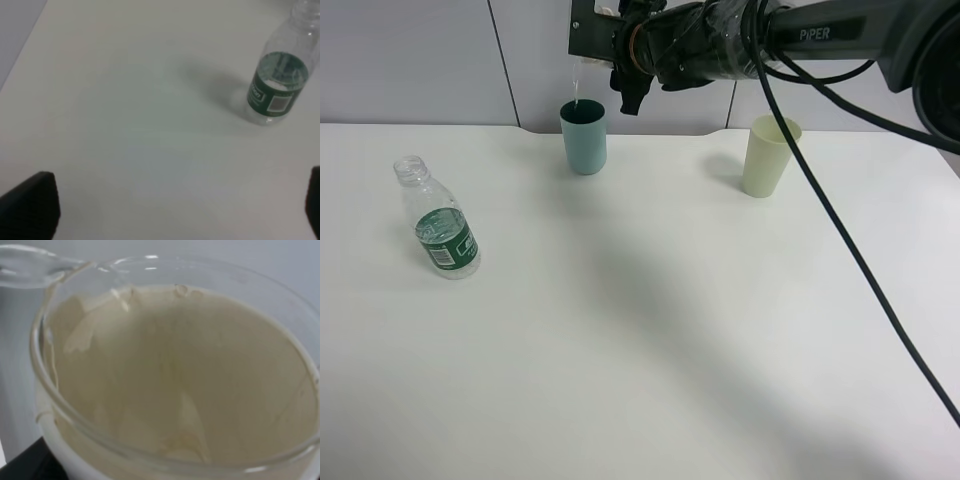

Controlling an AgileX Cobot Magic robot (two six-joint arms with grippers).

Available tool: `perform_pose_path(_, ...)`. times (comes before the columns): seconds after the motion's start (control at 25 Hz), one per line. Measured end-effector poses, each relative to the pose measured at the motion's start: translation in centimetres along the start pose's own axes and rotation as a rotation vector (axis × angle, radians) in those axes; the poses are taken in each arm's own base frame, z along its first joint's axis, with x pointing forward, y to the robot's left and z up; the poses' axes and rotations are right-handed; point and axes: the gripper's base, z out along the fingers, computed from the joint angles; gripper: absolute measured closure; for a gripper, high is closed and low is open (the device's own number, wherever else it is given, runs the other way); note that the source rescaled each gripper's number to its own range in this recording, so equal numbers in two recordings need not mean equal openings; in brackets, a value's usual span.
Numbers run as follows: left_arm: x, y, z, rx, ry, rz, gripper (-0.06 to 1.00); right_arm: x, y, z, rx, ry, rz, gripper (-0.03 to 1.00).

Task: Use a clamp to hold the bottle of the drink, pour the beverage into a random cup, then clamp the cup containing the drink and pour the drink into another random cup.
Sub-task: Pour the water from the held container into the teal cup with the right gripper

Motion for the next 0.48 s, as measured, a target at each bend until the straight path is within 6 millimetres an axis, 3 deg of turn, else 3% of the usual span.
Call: perform_pose_path(0.48, 0.00, 0.00, 0.00, 0.000, 0.000, 0.000, -0.06, 0.14, -0.20, 0.00, 0.022, 0.015, -0.043, 0.94)
